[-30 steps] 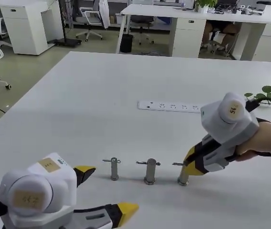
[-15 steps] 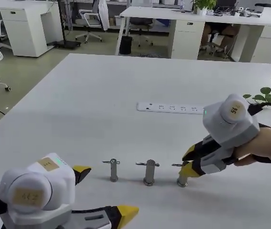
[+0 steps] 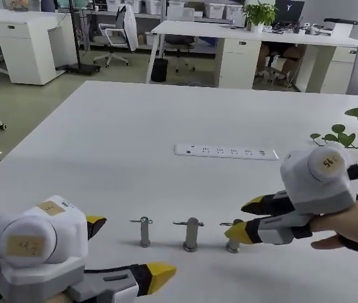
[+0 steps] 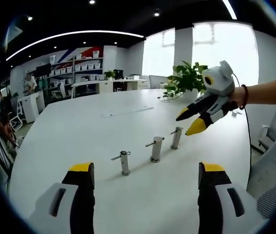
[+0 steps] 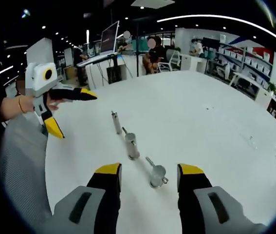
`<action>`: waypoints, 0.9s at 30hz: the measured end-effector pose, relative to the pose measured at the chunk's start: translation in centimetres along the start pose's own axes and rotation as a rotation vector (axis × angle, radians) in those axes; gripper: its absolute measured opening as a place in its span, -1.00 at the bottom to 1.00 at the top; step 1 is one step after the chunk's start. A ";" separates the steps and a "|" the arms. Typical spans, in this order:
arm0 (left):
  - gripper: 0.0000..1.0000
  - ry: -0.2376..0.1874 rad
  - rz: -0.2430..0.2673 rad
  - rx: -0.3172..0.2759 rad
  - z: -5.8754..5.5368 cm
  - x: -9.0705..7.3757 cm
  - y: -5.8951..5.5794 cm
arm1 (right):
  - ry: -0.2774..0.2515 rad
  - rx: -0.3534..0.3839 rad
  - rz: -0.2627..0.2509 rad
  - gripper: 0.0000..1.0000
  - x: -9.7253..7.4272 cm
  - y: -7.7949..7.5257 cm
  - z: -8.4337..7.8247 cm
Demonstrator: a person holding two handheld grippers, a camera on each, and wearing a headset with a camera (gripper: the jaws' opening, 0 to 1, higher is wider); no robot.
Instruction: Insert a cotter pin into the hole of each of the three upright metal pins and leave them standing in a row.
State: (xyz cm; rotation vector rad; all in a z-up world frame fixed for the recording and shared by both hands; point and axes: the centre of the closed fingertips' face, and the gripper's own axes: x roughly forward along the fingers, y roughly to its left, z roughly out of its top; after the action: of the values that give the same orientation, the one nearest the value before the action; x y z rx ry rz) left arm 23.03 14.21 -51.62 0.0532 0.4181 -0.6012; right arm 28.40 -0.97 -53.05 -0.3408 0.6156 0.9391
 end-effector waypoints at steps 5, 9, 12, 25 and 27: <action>0.84 -0.004 0.034 -0.035 0.2 0.0 0.7 | -0.062 0.133 -0.091 -0.06 -1.3 0.6 0.2; 0.84 -0.019 0.048 -0.061 0.7 -0.2 1.0 | -0.093 0.195 -0.134 0.09 -2.0 1.3 -0.3; 0.87 -0.039 0.059 -0.067 1.3 -0.6 1.3 | -0.137 0.280 -0.165 0.17 -2.5 1.7 -0.3; 0.97 -0.015 0.082 -0.077 0.7 -1.8 1.7 | -0.173 0.330 -0.235 0.58 -3.5 4.5 -1.9; 0.97 -0.006 0.087 -0.070 0.5 -1.9 1.7 | -0.181 0.324 -0.239 0.63 -3.6 4.9 -1.7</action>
State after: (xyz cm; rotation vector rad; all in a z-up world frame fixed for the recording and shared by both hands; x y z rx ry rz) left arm 22.72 16.53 -50.47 0.0025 0.4289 -0.5000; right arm 22.17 -1.45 -52.21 -0.0362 0.5362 0.6205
